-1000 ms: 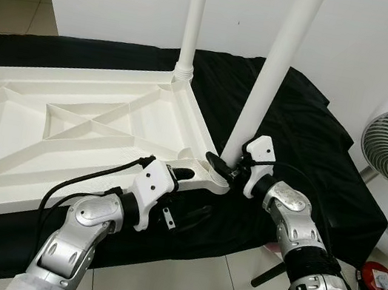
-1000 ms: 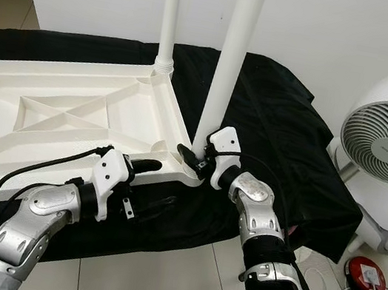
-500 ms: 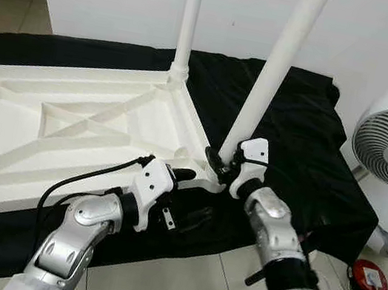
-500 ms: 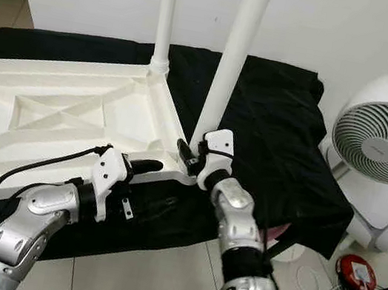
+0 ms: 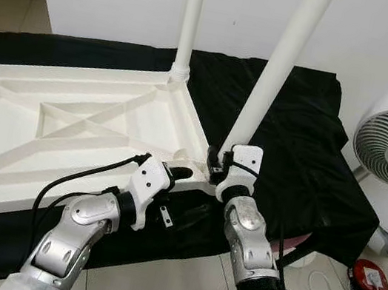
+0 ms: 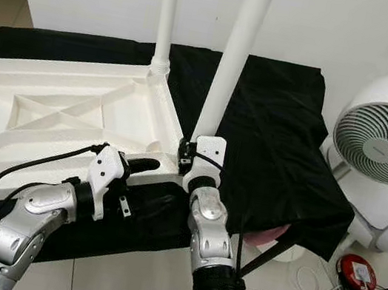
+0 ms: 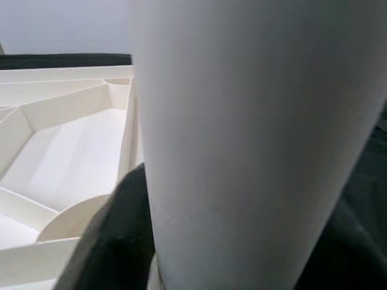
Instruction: Building children table
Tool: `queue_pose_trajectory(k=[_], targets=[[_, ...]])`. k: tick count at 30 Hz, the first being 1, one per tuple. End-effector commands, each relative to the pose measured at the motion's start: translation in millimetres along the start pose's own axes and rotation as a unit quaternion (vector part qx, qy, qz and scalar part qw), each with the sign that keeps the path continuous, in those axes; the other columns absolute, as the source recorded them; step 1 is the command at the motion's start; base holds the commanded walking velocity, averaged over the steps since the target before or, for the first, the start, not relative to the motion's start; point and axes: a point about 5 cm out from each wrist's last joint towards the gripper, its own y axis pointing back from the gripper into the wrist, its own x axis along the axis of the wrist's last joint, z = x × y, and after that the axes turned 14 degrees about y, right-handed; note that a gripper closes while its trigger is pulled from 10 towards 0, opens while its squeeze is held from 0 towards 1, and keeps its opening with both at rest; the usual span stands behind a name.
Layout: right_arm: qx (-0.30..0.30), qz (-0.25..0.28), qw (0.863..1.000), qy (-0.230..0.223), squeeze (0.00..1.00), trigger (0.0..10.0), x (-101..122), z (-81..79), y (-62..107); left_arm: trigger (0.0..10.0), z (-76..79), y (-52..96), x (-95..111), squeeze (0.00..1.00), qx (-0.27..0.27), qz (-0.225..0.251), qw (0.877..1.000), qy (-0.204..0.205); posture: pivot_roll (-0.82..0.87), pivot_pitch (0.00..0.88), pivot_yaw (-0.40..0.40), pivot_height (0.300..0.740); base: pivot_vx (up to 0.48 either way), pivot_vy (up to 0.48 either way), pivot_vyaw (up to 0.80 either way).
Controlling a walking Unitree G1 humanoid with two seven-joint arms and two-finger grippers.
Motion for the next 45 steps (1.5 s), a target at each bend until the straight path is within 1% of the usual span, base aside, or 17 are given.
queue_pose_trajectory(k=[1, 5, 7, 8, 9, 10, 13, 17, 18, 20, 26, 28, 29, 31, 43, 44, 45], targets=[[-0.008, -0.014, 1.000, -0.006, 1.00, 10.0, -5.4, 5.0, 2.4, 10.0, 1.4, -0.5, 2.2, 0.00, 0.005, 0.003, 1.000, -0.001, 0.00, 0.000, -0.077, 0.740, 0.000, 0.000, 0.00], [-0.003, -0.008, 1.000, -0.009, 1.00, 10.0, -4.6, 8.5, 1.8, 10.0, 0.6, -0.2, 2.7, 0.00, 0.006, 0.003, 1.000, -0.002, 0.00, 0.000, -0.081, 0.740, 0.000, 0.000, 0.00], [0.030, 0.002, 1.000, -0.006, 1.00, 10.0, -3.3, 11.2, 1.4, 10.0, 0.1, 0.0, 2.8, 0.00, 0.008, 0.003, 1.000, -0.004, 0.00, 0.000, -0.082, 0.740, 0.000, 0.000, 0.00], [0.046, 0.002, 0.999, -0.003, 0.07, 10.0, -3.4, 12.2, 1.3, 10.0, 0.0, 0.2, 3.0, 0.00, 0.008, 0.003, 1.000, -0.004, 0.00, 0.000, -0.081, 0.740, 0.000, 0.000, 0.00], [0.046, 0.002, 0.999, -0.003, 0.07, 10.0, -3.4, 12.2, 1.3, 10.0, 0.0, 0.2, 3.0, 0.00, 0.008, 0.003, 1.000, -0.004, 0.00, 0.000, -0.081, 0.740, 0.000, 0.000, 0.00], [0.069, 0.005, 0.998, 0.001, 0.00, 10.0, -3.4, 12.3, 1.4, 10.0, 0.0, 0.4, 3.2, 0.00, 0.008, 0.003, 1.000, -0.004, 0.00, 0.000, -0.081, 0.740, 0.000, 0.000, 0.00], [0.069, 0.005, 0.998, 0.001, 0.00, 10.0, -3.4, 12.3, 1.4, 10.0, 0.0, 0.4, 3.2, 0.00, 0.008, 0.003, 1.000, -0.004, 0.00, 0.000, -0.081, 0.740, 0.000, 0.000, 0.00], [0.154, 0.021, 0.988, 0.020, 0.00, 10.0, -4.0, 15.7, 4.0, 10.0, -0.1, 0.8, 3.2, 0.00, 0.009, 0.001, 1.000, -0.004, 0.00, 0.000, -0.076, 0.740, 0.000, 0.000, 0.00], [0.154, 0.021, 0.988, 0.020, 0.00, 10.0, -4.0, 15.7, 4.0, 10.0, -0.1, 0.8, 3.2, 0.00, 0.009, 0.001, 1.000, -0.004, 0.00, 0.000, -0.076, 0.740, 0.000, 0.000, 0.00], [0.202, 0.037, 0.978, 0.038, 0.00, 10.0, -2.5, 18.8, 5.3, 10.0, -0.2, 1.0, 3.3, 0.00, 0.008, 0.001, 1.000, -0.003, 0.00, 0.000, -0.070, 0.740, 0.000, 0.000, 0.00], [0.241, 0.047, 0.968, 0.058, 0.00, 10.0, 0.0, 25.9, 3.0, 10.0, -0.6, 1.4, 4.1, 0.00, 0.007, 0.000, 1.000, -0.003, 0.01, 0.000, -0.065, 0.740, 0.000, 0.000, 0.00], [0.292, 0.057, 0.952, 0.073, 0.00, 10.0, 2.5, 31.8, 1.6, 10.0, -1.1, 1.5, 5.0, 0.00, 0.005, 0.000, 1.000, -0.003, 0.01, 0.000, -0.060, 0.740, 0.000, 0.000, 0.00], [0.292, 0.057, 0.952, 0.073, 0.00, 10.0, 2.5, 31.8, 1.6, 10.0, -1.1, 1.5, 5.0, 0.00, 0.005, 0.000, 1.000, -0.003, 0.01, 0.000, -0.060, 0.740, 0.000, 0.000, 0.00], [0.324, 0.061, 0.940, 0.089, 0.00, 10.0, 4.4, 35.8, -1.6, 10.0, -0.9, 0.5, 5.7, 0.00, 0.002, -0.001, 1.000, -0.004, 0.01, 0.000, -0.059, 0.740, 0.000, 0.000, 0.00], [0.366, 0.040, 0.922, 0.116, 0.00, 10.0, -7.6, 40.6, -10.1, 10.0, -1.1, -0.7, 6.9, 0.00, -0.003, -0.002, 1.000, -0.004, 0.01, 0.000, -0.051, 0.740, 0.000, 0.000, 0.00], [0.374, 0.027, 0.920, 0.116, 0.00, 8.5, -14.3, 38.4, -12.5, 10.0, -0.7, -1.4, 6.9, 0.00, -0.005, -0.002, 1.000, -0.003, 0.01, 0.000, -0.049, 0.740, 0.000, 0.000, 0.00], [0.374, 0.027, 0.920, 0.116, 0.00, 8.5, -14.3, 38.4, -12.5, 10.0, -0.7, -1.4, 6.9, 0.00, -0.005, -0.002, 1.000, -0.003, 0.01, 0.000, -0.049, 0.740, 0.000, 0.000, 0.00]])
